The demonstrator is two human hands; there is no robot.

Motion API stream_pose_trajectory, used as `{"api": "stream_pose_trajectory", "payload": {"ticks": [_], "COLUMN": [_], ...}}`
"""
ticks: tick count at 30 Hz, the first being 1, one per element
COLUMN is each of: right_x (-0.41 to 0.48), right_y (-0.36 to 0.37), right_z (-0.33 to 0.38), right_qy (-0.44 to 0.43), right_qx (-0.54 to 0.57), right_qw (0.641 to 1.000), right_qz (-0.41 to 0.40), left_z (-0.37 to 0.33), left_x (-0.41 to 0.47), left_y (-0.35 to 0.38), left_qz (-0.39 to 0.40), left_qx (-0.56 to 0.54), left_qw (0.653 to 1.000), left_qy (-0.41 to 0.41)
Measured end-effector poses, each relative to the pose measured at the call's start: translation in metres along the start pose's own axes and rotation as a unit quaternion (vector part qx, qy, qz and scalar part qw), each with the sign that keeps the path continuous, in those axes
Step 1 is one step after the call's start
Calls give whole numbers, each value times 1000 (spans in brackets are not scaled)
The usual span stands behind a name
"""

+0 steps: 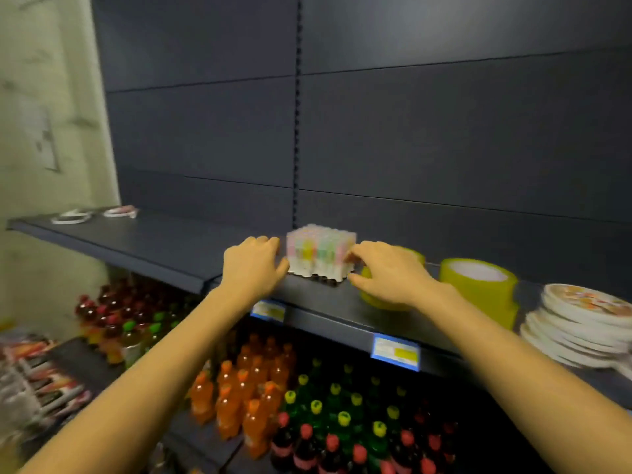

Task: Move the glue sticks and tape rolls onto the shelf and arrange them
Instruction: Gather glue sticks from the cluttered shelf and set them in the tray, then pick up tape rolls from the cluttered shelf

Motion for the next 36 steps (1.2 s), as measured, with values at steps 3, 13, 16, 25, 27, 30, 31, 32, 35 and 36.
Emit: {"api": "stream_pose_trajectory", "payload": {"ticks": [3,13,16,25,27,30,31,32,35,36], "right_x": [51,190,224,328,356,403,419,436,487,504], "right_y": [28,113,130,184,198,220,227,233,246,248], "right_z": [55,210,243,310,322,339,344,348,357,358], "right_qy": [-41,-91,-91,-111,-110,-113,-116,-119,-127,-126], "right_qx": [40,77,93,98,99,99,99,98,80,76], "right_qw": [998,990,988,982,981,982,982,982,982,982], "right_qz": [13,77,88,114,122,114,111,111,117,116], "left_z": [79,292,335,440,460,495,508,521,560,573], "left_x": [-9,-24,-22,-1,12,35,45,55,85,94], "left_y": [3,9,12,57,68,85,90,97,114,119], "left_qz": [6,18,12,32,28,13,8,8,18,18], "left_qx": [8,59,62,56,60,65,66,65,66,67], "left_qw": [999,993,992,984,984,984,983,982,979,977], "left_qy": [-44,-104,-111,-167,-166,-168,-171,-177,-194,-200]}}
Point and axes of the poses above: each hand's wrist, its own x-axis towards the middle knuckle, its own y-axis out of the palm, z = x × y, the point moved 7 cm from there along x, towards the middle knuckle, and after that the axes turned 2 degrees about -y, right-handed, at the moved point
